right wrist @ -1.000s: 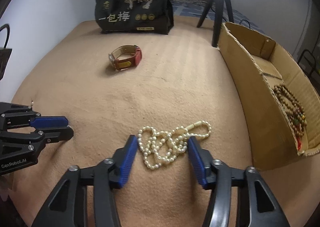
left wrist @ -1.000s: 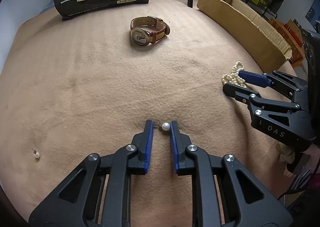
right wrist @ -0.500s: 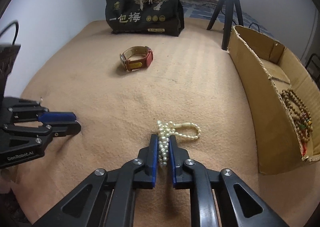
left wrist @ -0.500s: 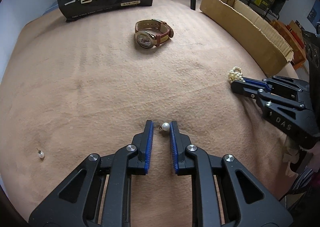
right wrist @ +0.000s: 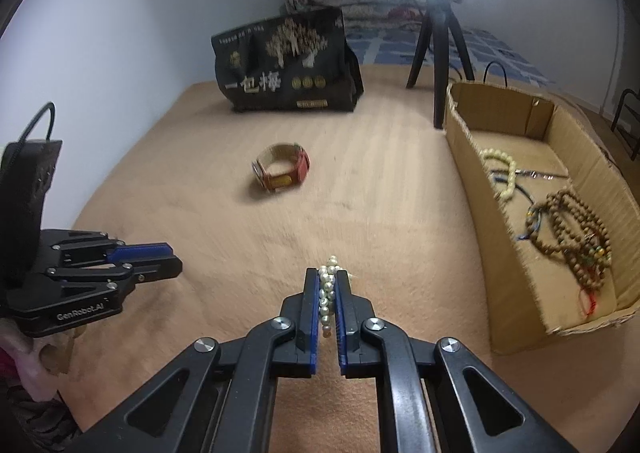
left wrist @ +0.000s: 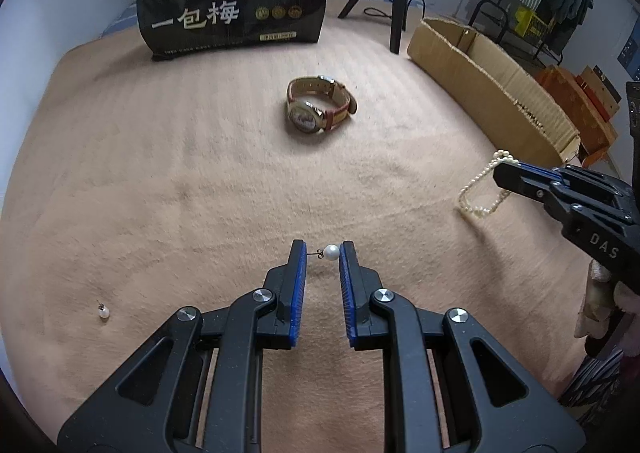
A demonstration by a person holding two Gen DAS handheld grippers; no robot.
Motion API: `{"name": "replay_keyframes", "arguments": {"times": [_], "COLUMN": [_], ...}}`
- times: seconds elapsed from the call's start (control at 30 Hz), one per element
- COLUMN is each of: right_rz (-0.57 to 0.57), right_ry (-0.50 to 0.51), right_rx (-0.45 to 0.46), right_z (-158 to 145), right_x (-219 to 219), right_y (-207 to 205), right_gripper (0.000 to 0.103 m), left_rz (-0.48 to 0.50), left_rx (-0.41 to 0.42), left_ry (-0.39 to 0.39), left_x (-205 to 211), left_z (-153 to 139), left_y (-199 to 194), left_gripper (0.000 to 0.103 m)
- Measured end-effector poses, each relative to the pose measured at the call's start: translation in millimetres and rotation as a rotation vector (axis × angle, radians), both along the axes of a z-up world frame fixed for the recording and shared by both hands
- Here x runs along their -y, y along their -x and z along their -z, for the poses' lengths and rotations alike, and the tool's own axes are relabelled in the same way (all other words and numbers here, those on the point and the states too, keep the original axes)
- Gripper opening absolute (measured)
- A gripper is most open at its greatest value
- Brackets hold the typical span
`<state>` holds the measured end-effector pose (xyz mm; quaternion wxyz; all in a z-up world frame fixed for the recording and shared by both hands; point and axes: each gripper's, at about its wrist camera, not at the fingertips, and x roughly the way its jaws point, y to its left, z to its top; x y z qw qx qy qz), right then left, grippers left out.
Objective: Organize jewelry
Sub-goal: 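Lift and carry the pearl earring and pearl strand over the cardboard box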
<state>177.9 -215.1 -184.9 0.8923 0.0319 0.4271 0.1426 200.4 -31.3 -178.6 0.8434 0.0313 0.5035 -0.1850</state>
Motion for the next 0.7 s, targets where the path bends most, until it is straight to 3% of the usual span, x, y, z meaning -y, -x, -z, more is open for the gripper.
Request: {"name": "replay_keyframes", "arguments": {"times": [0.7], "right_rz": [-0.010], "right_ry": [-0.022], "right_rx": [0.140], "right_z": [-83], "right_x": [29], "right_y": [20], "right_gripper": [0.004], "left_rz": [0.007], "left_rx": [0.105], "left_ry": [0.098], "left_x": [23], "left_z": [-57], "left_y": [12], "left_gripper": [0.015]}}
